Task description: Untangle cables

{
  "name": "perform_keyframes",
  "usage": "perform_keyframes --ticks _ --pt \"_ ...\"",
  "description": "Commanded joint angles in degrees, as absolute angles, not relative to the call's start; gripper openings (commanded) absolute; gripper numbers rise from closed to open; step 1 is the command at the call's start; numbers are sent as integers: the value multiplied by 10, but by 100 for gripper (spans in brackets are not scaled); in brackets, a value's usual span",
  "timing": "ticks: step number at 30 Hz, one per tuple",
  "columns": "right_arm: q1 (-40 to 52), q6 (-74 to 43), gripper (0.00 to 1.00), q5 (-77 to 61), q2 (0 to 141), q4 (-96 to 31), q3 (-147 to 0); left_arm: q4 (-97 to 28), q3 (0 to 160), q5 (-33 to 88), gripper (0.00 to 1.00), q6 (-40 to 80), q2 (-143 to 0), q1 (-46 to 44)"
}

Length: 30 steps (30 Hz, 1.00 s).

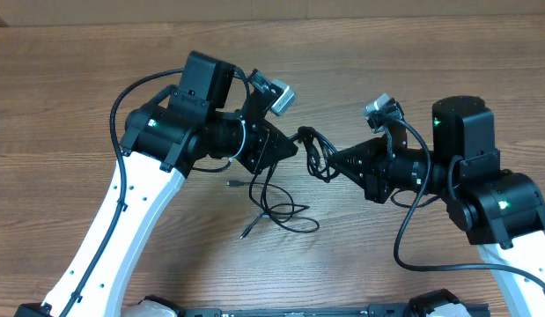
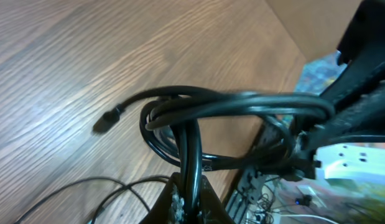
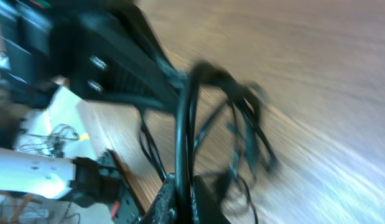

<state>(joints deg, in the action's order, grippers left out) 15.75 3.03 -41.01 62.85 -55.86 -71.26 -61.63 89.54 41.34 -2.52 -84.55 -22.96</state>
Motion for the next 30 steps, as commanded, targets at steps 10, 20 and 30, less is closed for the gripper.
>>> perform_keyframes --ticks 10,20,30 --pt "157 31 4 -244 621 -671 -724 -585 905 376 4 -24 -843 -176" --pt "157 32 78 -359 621 -634 -724 -587 905 405 4 -64 -843 -177" --pt "157 36 100 -434 630 -527 -724 -578 905 433 4 -56 -843 -244"
